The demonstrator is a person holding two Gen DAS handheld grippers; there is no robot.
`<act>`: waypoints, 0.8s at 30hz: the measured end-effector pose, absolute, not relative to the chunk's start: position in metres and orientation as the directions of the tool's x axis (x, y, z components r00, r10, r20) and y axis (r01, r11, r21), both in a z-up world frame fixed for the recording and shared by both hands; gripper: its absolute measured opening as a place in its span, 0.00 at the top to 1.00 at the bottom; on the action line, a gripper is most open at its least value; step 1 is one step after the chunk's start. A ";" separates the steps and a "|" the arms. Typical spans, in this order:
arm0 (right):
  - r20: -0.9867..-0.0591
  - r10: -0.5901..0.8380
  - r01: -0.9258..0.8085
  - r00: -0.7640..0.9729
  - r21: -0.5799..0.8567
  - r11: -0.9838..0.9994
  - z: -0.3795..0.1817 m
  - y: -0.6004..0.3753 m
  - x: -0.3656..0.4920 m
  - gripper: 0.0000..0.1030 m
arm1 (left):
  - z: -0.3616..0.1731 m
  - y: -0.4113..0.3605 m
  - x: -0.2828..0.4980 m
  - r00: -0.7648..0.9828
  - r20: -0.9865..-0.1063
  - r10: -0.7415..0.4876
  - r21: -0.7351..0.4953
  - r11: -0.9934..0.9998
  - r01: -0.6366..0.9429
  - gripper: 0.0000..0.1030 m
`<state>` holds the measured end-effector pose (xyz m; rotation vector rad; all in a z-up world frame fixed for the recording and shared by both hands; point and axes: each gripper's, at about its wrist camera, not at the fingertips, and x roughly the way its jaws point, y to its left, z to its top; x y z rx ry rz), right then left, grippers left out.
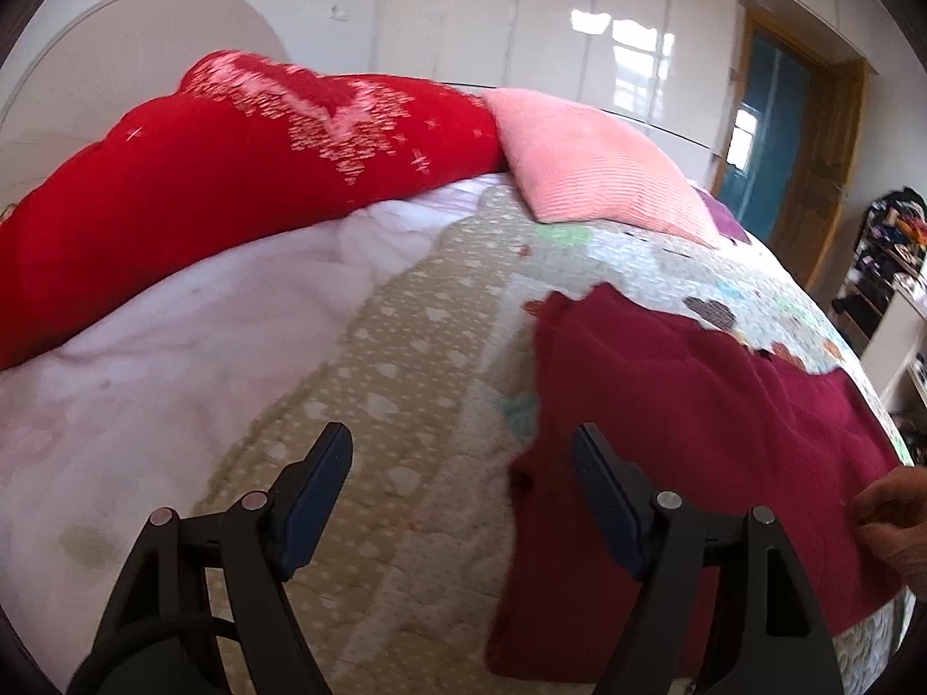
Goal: Fold small clothes
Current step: 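Release the right tool and smooth the folded top by hand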
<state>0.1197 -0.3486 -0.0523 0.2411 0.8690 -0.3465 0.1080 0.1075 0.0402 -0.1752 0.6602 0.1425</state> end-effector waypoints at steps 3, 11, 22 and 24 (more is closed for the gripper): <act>-0.778 -0.198 0.392 0.596 0.067 0.918 -0.052 -0.349 0.120 0.00 | 0.037 0.123 0.113 0.762 -0.643 0.082 -0.157 0.959 -0.235 0.25; -0.778 -0.197 0.391 0.596 0.068 0.918 -0.052 -0.349 0.120 0.00 | 0.031 0.130 0.115 0.742 -0.666 0.073 -0.176 0.952 -0.251 0.25; -0.778 -0.197 0.391 0.597 0.068 0.918 -0.053 -0.349 0.120 0.00 | 0.017 0.143 0.125 0.698 -0.715 0.035 -0.234 0.929 -0.287 0.25; -0.778 -0.197 0.391 0.597 0.067 0.918 -0.053 -0.349 0.120 0.00 | 0.014 0.145 0.126 0.694 -0.719 0.034 -0.242 0.924 -0.295 0.25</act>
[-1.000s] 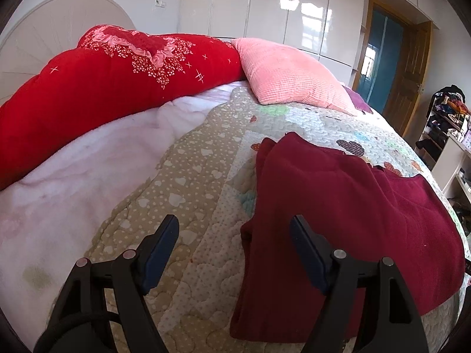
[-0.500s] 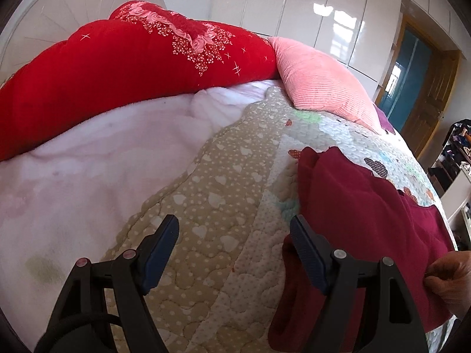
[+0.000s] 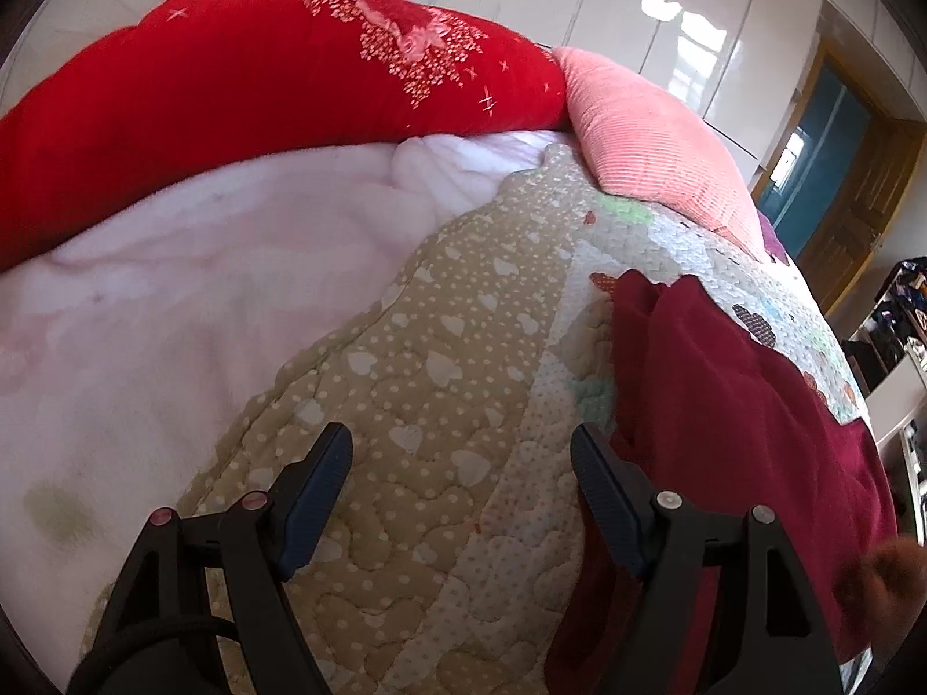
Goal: Fold small clothes
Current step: 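Release the right tool and smooth the folded top by hand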
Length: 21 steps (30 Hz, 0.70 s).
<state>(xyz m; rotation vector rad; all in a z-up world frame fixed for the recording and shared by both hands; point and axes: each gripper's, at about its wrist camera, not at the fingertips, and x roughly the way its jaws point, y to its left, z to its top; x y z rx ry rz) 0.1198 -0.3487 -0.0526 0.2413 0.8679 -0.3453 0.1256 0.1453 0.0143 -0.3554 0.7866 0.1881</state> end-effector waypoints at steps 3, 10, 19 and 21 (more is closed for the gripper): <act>-0.778 -0.197 0.391 0.597 0.067 0.918 -0.053 -0.349 0.120 0.00 | 0.013 0.147 0.125 0.692 -0.721 0.034 -0.246 0.921 -0.302 0.25; -0.778 -0.197 0.391 0.597 0.067 0.918 -0.053 -0.349 0.119 0.00 | 0.013 0.142 0.123 0.699 -0.712 0.066 -0.218 0.925 -0.310 0.25; -0.778 -0.197 0.391 0.597 0.068 0.918 -0.053 -0.349 0.120 0.00 | 0.013 0.144 0.123 0.697 -0.715 0.053 -0.230 0.924 -0.307 0.25; -0.778 -0.197 0.391 0.597 0.067 0.918 -0.052 -0.349 0.120 0.00 | 0.013 0.146 0.124 0.696 -0.717 0.042 -0.244 0.920 -0.306 0.25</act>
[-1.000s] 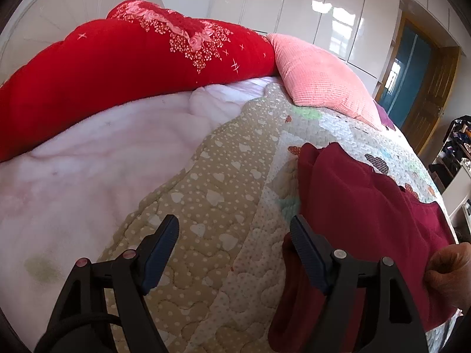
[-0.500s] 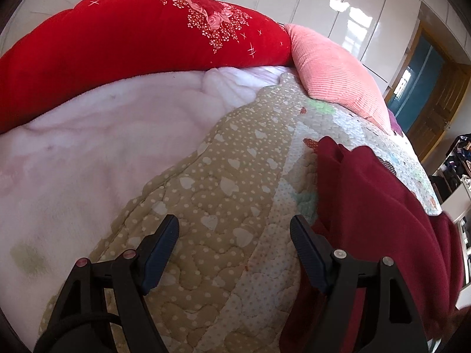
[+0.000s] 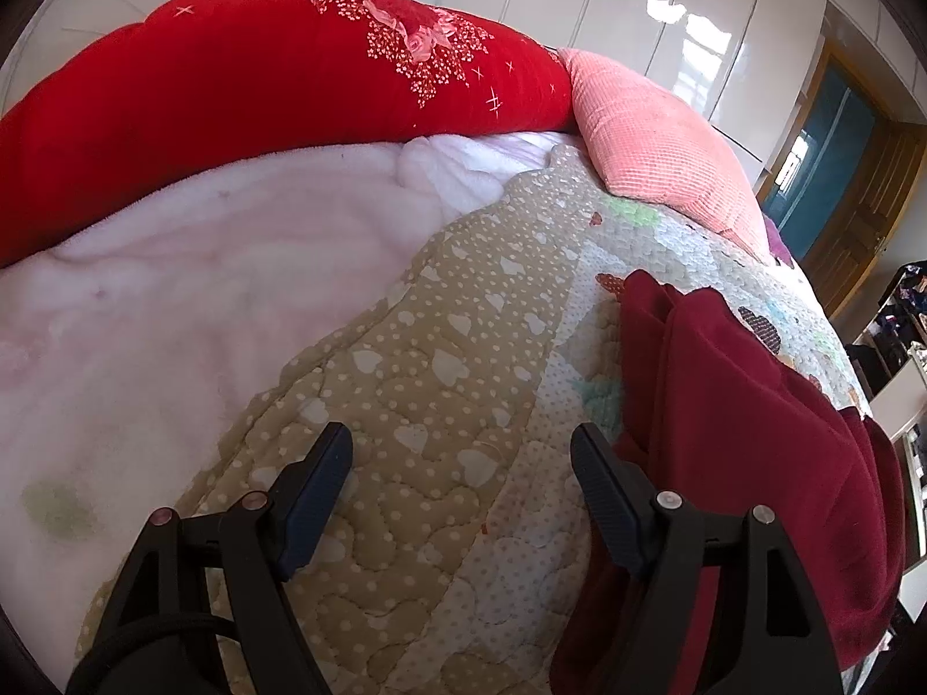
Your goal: Fold small clothes
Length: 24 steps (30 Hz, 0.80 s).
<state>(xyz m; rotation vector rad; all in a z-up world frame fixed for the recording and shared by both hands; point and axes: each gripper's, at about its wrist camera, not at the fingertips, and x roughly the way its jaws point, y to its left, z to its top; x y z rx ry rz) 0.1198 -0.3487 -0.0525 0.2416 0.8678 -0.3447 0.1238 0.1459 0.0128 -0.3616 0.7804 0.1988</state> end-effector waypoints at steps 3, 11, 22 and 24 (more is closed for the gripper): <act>-0.778 -0.197 0.391 0.597 0.068 0.918 -0.052 -0.349 0.120 0.00 | 0.012 0.149 0.124 0.694 -0.719 0.035 -0.260 0.913 -0.315 0.25; -0.778 -0.196 0.390 0.597 0.068 0.918 -0.052 -0.349 0.119 0.00 | 0.010 0.148 0.126 0.685 -0.728 0.036 -0.252 0.915 -0.315 0.25; -0.778 -0.196 0.389 0.596 0.067 0.919 -0.052 -0.349 0.120 0.00 | 0.008 0.151 0.129 0.682 -0.731 0.019 -0.270 0.910 -0.314 0.25; -0.779 -0.196 0.389 0.596 0.067 0.919 -0.052 -0.349 0.120 0.00 | 0.008 0.151 0.129 0.683 -0.730 0.018 -0.272 0.909 -0.315 0.25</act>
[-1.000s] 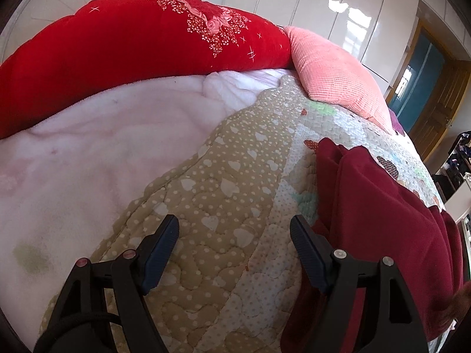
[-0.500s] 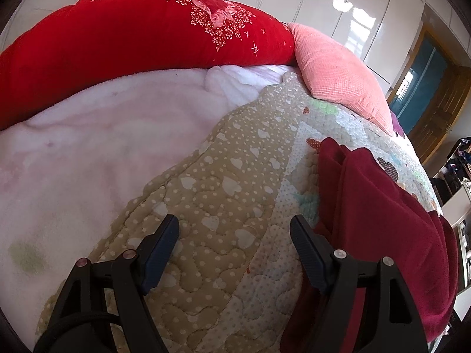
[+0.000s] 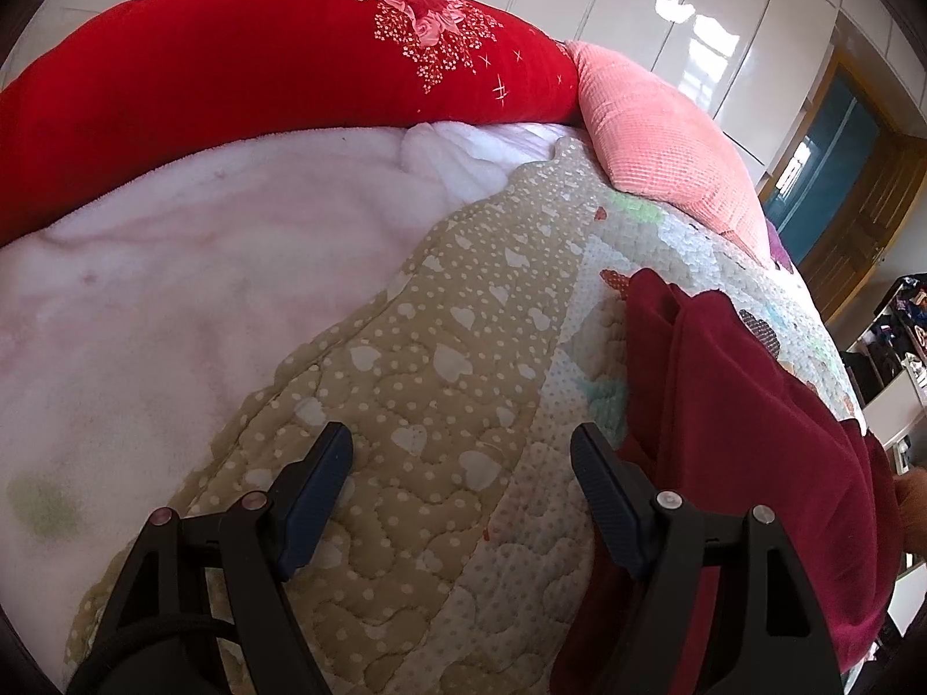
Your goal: Fold small clothes
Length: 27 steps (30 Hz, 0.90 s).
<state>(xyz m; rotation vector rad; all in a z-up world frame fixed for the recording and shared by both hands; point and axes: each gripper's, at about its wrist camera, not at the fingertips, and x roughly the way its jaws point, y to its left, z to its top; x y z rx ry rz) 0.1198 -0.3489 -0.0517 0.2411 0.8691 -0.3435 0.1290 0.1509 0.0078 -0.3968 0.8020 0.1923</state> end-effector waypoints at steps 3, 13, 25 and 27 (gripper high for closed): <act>-0.778 -0.196 0.389 0.596 0.067 0.919 -0.052 -0.349 0.120 0.00 | 0.008 0.150 0.129 0.683 -0.730 0.023 -0.265 0.912 -0.314 0.25; -0.779 -0.201 0.389 0.594 0.059 0.919 -0.052 -0.348 0.122 0.00 | 0.008 0.150 0.129 0.682 -0.731 0.022 -0.265 0.912 -0.313 0.25; -0.779 -0.201 0.389 0.594 0.059 0.920 -0.052 -0.348 0.122 0.00 | 0.008 0.150 0.129 0.682 -0.731 0.023 -0.264 0.912 -0.313 0.25; -0.779 -0.201 0.388 0.594 0.059 0.920 -0.052 -0.348 0.121 0.00 | 0.008 0.150 0.129 0.682 -0.731 0.026 -0.260 0.913 -0.313 0.25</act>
